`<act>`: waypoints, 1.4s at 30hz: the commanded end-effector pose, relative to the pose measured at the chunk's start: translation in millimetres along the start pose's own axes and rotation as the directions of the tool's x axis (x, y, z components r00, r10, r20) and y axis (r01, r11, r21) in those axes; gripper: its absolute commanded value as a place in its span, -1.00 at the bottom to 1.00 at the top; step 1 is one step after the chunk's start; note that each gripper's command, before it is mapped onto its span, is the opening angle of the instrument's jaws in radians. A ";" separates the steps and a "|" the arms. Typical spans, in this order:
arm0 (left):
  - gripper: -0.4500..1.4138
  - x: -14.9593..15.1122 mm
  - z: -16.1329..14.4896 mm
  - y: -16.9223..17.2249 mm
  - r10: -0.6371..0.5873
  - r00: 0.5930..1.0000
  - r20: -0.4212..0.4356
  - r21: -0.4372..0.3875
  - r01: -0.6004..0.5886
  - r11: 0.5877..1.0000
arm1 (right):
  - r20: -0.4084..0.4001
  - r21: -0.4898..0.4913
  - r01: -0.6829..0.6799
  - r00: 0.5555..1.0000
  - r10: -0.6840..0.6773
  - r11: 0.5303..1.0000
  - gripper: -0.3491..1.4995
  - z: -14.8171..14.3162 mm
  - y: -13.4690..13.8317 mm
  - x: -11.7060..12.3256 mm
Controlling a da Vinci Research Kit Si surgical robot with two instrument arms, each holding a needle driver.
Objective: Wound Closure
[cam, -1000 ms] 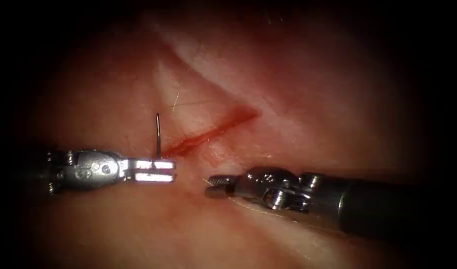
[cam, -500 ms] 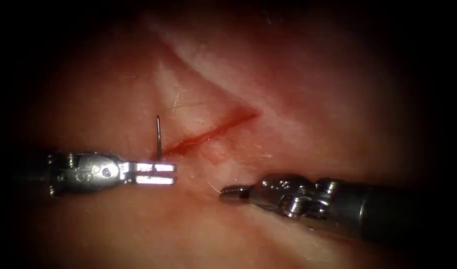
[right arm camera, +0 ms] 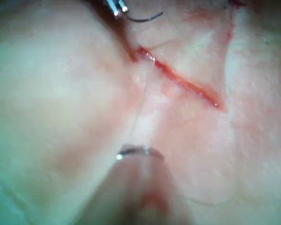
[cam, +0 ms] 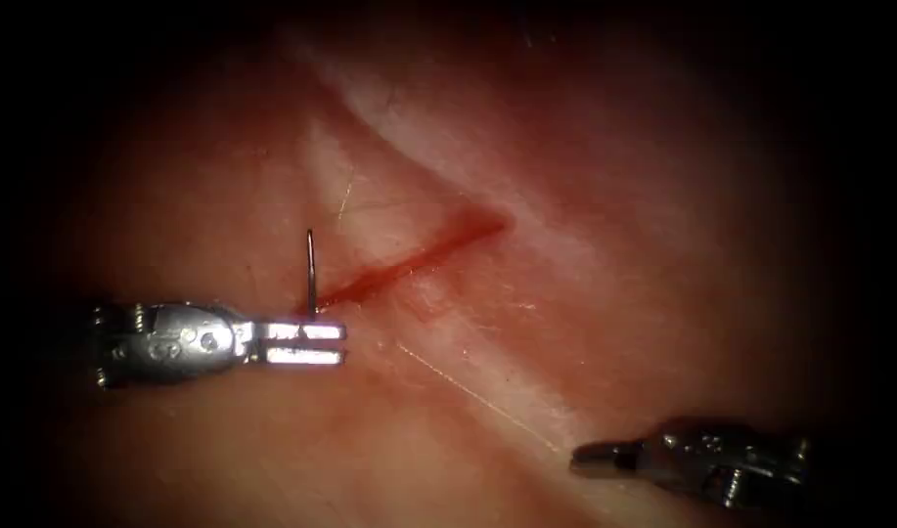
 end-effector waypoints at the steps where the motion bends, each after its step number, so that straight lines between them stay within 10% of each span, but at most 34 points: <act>1: -1.00 -0.5 0.7 -0.1 0.000 1.000 -0.001 -0.001 0.000 1.000 | -0.064 -0.018 0.040 0.997 -0.041 0.999 -0.98 0.1 0.6 1.9; 2: -1.00 -0.5 0.7 -0.1 0.000 1.000 -0.001 -0.001 0.000 1.000 | -0.064 -0.018 0.040 0.997 -0.041 0.999 -0.98 0.1 0.6 1.9; 3: -1.00 -0.5 0.7 0.0 0.000 1.000 -0.001 0.000 0.000 1.000 | -0.140 -0.044 0.085 0.986 -0.091 0.995 0.13 -0.3 1.1 3.2; 4: -1.00 -0.5 0.7 0.0 0.000 1.000 -0.001 0.000 0.000 1.000 | -0.179 -0.053 0.088 0.979 -0.096 0.995 0.62 -0.4 1.3 3.8; 10: -1.00 -0.6 0.7 0.0 0.001 1.000 -0.001 0.000 -0.001 1.000 | -0.269 -0.068 0.113 0.955 -0.127 0.991 0.98 2.5 2.6 10.2; 20: -1.00 -0.8 0.8 0.1 0.003 1.000 0.000 0.001 -0.003 1.000 | -0.203 0.018 0.001 0.979 0.003 1.000 0.73 9.3 5.6 15.5; 38: -1.00 -1.0 0.6 0.1 0.004 1.000 -0.001 -0.001 -0.004 1.000 | 0.095 0.011 -0.032 0.995 0.031 0.999 0.56 13.1 3.7 13.5; 39: -1.00 -1.0 0.6 0.1 0.004 1.000 -0.001 -0.001 -0.004 1.000 | 0.015 0.007 -0.173 0.985 0.173 0.985 -1.00 13.1 3.3 13.8; 42: -1.00 -1.0 0.6 0.1 0.004 1.000 -0.001 -0.001 -0.004 1.000 | -0.015 0.005 -0.154 0.988 0.154 0.988 -1.00 13.0 2.9 14.2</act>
